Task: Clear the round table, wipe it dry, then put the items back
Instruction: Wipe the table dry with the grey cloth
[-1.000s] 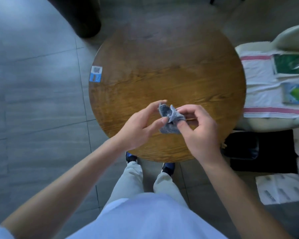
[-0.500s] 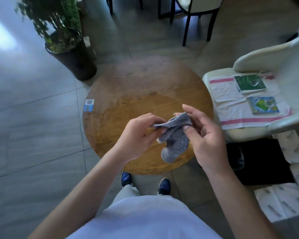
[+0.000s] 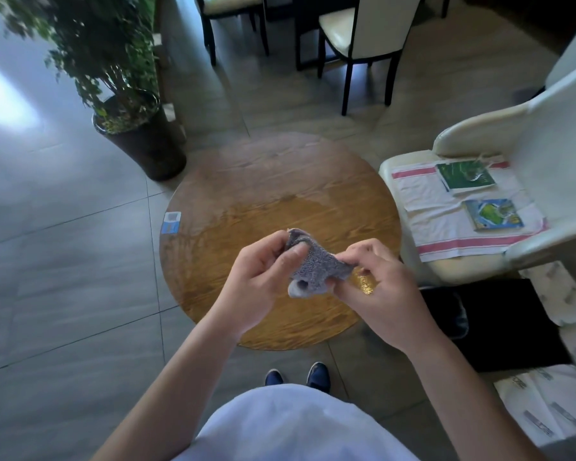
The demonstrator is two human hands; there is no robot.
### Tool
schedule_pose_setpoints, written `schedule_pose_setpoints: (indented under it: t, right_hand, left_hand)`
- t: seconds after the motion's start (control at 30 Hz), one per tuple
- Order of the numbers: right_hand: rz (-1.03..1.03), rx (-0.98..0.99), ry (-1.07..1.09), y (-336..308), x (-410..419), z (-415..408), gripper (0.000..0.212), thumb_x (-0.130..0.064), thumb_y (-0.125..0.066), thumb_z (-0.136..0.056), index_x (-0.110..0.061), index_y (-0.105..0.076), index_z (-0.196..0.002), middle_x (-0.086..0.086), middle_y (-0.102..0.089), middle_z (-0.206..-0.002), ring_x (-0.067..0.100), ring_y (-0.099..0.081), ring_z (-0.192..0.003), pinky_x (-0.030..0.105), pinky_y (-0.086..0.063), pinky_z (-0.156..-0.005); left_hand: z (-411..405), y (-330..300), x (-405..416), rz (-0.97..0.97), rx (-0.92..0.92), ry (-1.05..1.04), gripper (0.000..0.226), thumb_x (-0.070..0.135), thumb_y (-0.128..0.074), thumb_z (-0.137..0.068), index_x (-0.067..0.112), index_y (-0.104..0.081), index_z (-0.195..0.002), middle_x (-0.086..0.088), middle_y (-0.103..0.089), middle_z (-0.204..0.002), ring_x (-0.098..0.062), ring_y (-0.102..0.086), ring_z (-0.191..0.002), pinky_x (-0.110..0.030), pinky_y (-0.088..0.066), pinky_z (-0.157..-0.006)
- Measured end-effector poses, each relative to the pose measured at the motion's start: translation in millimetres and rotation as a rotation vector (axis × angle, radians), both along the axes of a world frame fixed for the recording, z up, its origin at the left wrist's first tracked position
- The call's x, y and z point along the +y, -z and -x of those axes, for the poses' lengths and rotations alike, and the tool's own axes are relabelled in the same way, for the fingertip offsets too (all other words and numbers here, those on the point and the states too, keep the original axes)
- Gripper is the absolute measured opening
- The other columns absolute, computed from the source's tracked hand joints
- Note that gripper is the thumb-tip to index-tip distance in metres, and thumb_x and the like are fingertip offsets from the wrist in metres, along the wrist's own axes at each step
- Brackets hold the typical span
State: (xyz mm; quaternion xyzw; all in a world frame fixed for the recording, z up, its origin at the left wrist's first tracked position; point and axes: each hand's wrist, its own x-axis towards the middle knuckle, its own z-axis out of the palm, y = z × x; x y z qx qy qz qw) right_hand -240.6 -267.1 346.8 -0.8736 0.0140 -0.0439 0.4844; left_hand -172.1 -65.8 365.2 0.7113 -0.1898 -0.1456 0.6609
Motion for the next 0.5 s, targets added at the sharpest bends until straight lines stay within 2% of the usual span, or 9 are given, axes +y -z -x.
schedule_pose_setpoints:
  t: [0.07,0.13,0.23,0.3,0.37,0.5]
  right_hand:
    - [0.017,-0.016,0.019,0,9,-2,0.018,-0.029,-0.080,-0.088,-0.030,-0.071,-0.103,-0.016,-0.056,-0.110,0.011,-0.057,-0.111,0.027,-0.048,-0.094]
    - [0.029,-0.043,0.038,-1,20,-3,0.020,-0.037,-0.078,-0.084,-0.027,-0.071,-0.100,-0.017,-0.055,-0.114,0.012,-0.057,-0.116,0.030,-0.047,-0.099]
    - [0.066,-0.068,0.043,-7,34,-5,0.020,-0.041,-0.078,-0.082,-0.027,-0.071,-0.095,-0.017,-0.057,-0.114,0.013,-0.057,-0.117,0.028,-0.046,-0.098]
    - [0.078,-0.089,0.016,-12,42,-5,0.017,-0.033,-0.084,-0.083,-0.024,-0.070,-0.089,-0.013,-0.062,-0.110,0.010,-0.061,-0.114,0.027,-0.048,-0.094]
    - [0.071,-0.086,-0.017,-20,51,-5,0.018,-0.026,-0.085,-0.083,-0.024,-0.068,-0.087,-0.012,-0.066,-0.104,0.007,-0.064,-0.106,0.027,-0.050,-0.089]
    - [0.066,-0.014,-0.045,-35,63,-9,0.018,-0.025,-0.080,-0.087,-0.025,-0.062,-0.086,-0.008,-0.063,-0.076,0.013,-0.062,-0.072,0.034,-0.053,-0.063]
  left_hand:
    - [1,-1,11,0.016,0.006,-0.012,0.036,0.024,-0.056,-0.102,-0.010,-0.060,-0.092,-0.031,-0.052,-0.082,-0.039,-0.048,-0.073,-0.055,-0.040,-0.068]
    - [2,-4,24,0.035,0.010,-0.019,0.043,0.032,-0.057,-0.100,-0.010,-0.059,-0.091,-0.032,-0.050,-0.082,-0.043,-0.047,-0.072,-0.057,-0.038,-0.066]
    - [2,-9,44,0.087,0.050,-0.037,0.045,0.034,-0.059,-0.098,-0.010,-0.058,-0.092,-0.032,-0.048,-0.080,-0.041,-0.044,-0.069,-0.053,-0.036,-0.061]
    - [1,-11,57,0.153,0.089,-0.056,0.043,0.033,-0.061,-0.097,-0.010,-0.059,-0.093,-0.027,-0.047,-0.077,-0.031,-0.045,-0.069,-0.043,-0.036,-0.061]
    - [0,-13,68,0.190,0.105,-0.058,0.041,0.033,-0.062,-0.097,-0.008,-0.061,-0.095,-0.026,-0.047,-0.077,-0.029,-0.046,-0.070,-0.042,-0.036,-0.061]
    - [-7,-17,82,0.221,0.112,-0.042,0.033,0.031,-0.060,-0.098,-0.002,-0.067,-0.100,-0.019,-0.053,-0.080,-0.029,-0.047,-0.073,-0.042,-0.037,-0.063]
